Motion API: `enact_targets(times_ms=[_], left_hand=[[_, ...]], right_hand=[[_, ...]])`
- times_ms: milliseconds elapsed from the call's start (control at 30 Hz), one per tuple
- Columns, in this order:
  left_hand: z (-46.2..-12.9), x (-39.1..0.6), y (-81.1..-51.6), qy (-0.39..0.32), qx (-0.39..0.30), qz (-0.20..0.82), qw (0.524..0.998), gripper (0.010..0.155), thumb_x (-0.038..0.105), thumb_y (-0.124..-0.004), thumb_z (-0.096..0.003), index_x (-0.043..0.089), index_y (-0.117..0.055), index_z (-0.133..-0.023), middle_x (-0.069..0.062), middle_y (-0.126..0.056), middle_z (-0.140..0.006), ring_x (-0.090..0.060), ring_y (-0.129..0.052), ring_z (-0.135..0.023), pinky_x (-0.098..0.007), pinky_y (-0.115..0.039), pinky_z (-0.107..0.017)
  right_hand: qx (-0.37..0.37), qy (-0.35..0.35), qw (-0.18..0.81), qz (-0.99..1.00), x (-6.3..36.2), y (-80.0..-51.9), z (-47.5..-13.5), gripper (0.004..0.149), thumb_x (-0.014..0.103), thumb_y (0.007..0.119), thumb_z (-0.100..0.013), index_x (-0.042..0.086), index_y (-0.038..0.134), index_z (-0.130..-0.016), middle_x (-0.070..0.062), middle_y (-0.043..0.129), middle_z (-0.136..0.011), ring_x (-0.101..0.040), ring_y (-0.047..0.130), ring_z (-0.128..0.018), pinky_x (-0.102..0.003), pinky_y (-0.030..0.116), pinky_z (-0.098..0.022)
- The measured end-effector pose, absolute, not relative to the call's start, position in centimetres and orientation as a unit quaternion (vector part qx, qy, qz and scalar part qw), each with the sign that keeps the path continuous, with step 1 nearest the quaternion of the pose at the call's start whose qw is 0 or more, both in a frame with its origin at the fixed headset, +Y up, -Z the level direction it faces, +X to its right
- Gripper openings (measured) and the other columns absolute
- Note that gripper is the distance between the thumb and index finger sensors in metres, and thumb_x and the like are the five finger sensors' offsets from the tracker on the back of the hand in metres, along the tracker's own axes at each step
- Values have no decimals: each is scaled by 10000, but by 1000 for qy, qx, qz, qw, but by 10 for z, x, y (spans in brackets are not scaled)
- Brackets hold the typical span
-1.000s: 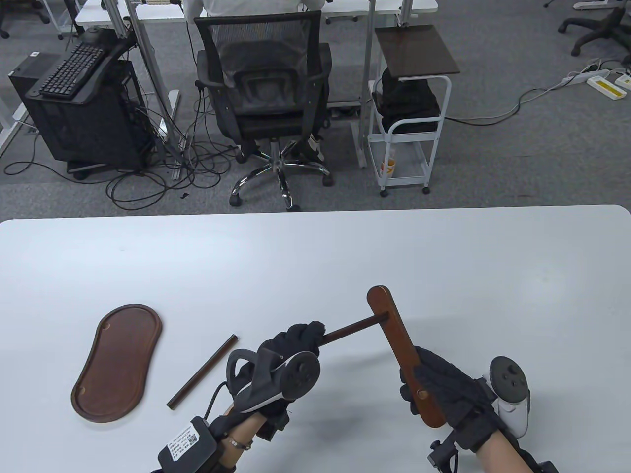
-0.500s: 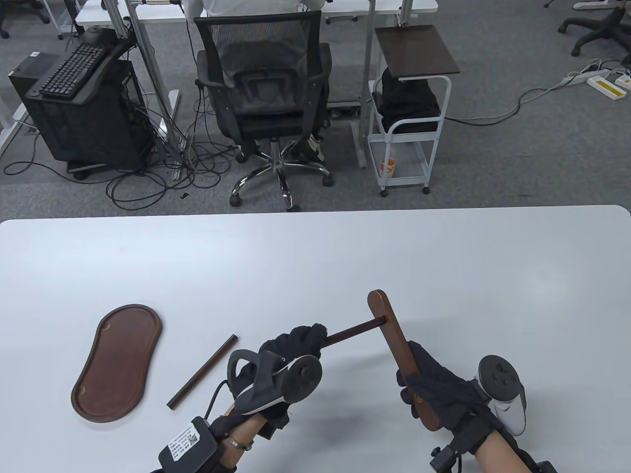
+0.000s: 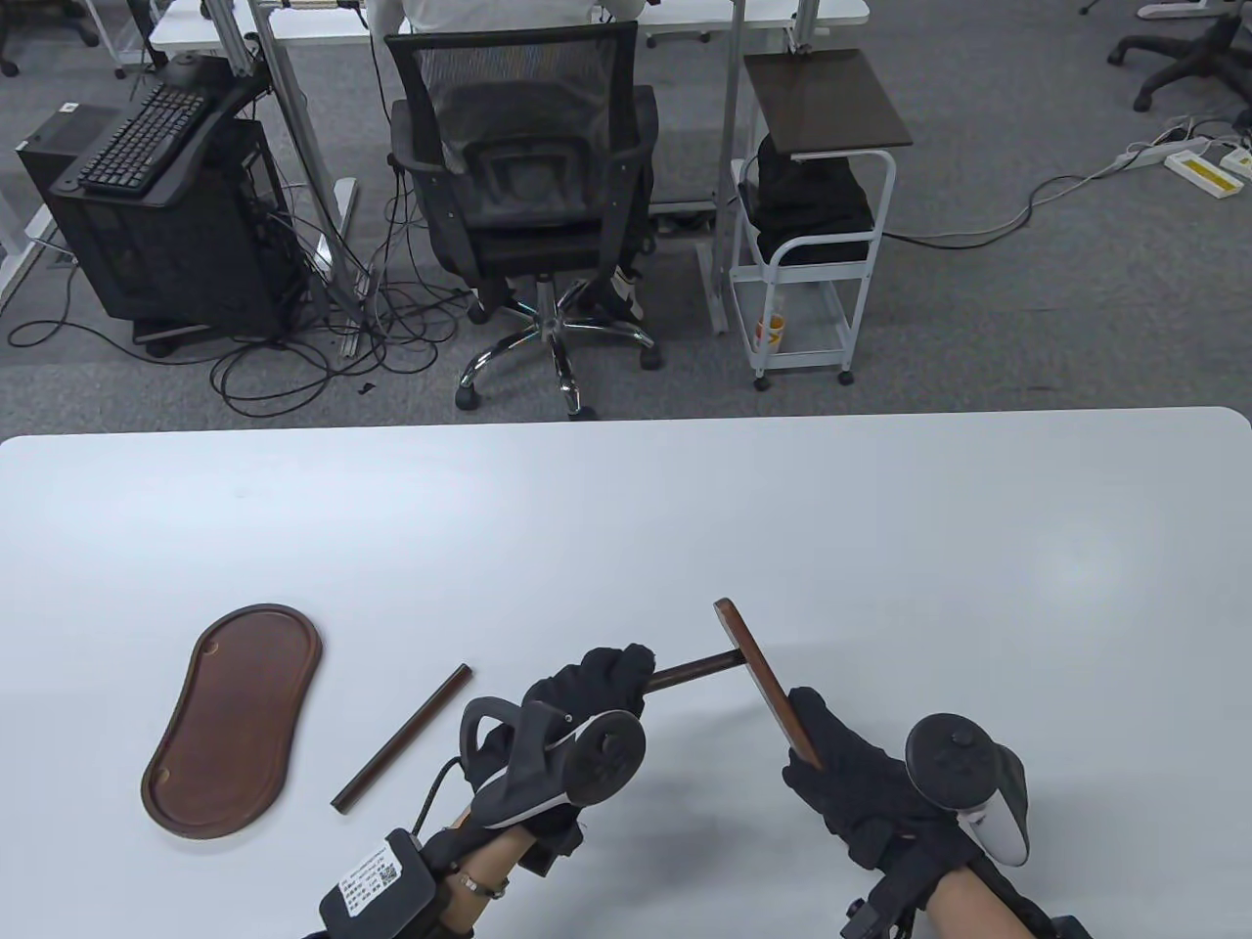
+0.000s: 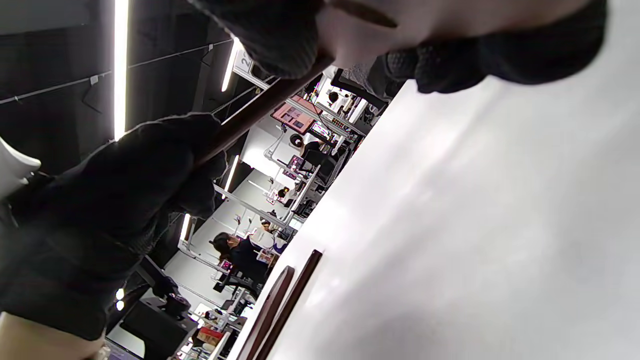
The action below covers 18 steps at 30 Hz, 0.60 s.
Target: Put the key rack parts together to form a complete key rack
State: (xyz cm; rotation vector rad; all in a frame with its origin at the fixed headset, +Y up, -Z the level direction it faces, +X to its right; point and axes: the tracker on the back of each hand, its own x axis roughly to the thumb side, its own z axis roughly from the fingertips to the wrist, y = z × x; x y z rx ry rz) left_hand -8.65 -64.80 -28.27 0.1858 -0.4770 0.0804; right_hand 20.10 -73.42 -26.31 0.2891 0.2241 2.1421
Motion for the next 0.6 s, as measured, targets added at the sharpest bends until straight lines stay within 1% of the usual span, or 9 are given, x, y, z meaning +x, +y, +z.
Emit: enact_targets(times_ms=[100, 267, 367, 600], left_hand=[[-281, -84, -649, -237, 88, 43, 966, 485, 321, -623, -565, 184, -654, -1029, -75, -813, -934, -82, -924, -593, -348, -878, -472], [-277, -78, -651, -235, 104, 29, 966, 484, 314, -620, -565, 175, -654, -1028, -82, -814, -926, -70, -927, -583, -308, -928, -431], [-279, -79, -653, -232, 91, 48, 967, 484, 309, -620, -567, 172, -651, -1030, -88, -806, -931, -74, -924, -588, -297, -941, -423], [-280, -79, -653, -231, 91, 53, 967, 485, 315, -619, -568, 181, -647, -1033, -79, -805, -930, -61, -923, -579, -278, -943, -412]], right_hand=[[118, 84, 449, 882, 199, -733, -262, 683, 321, 738, -572, 94, 413, -1128, -290, 713, -931, -449, 818, -611, -486, 814, -371], [117, 74, 442, 886, 198, -733, -261, 684, 319, 736, -570, 83, 413, -1125, -297, 718, -924, -449, 823, -603, -480, 821, -363], [117, 73, 435, 890, 197, -732, -261, 685, 319, 732, -571, 75, 411, -1124, -299, 719, -922, -450, 825, -599, -478, 823, -361], [118, 75, 438, 888, 197, -732, -261, 684, 320, 725, -573, 69, 408, -1124, -301, 719, -920, -449, 825, -598, -477, 824, -360]])
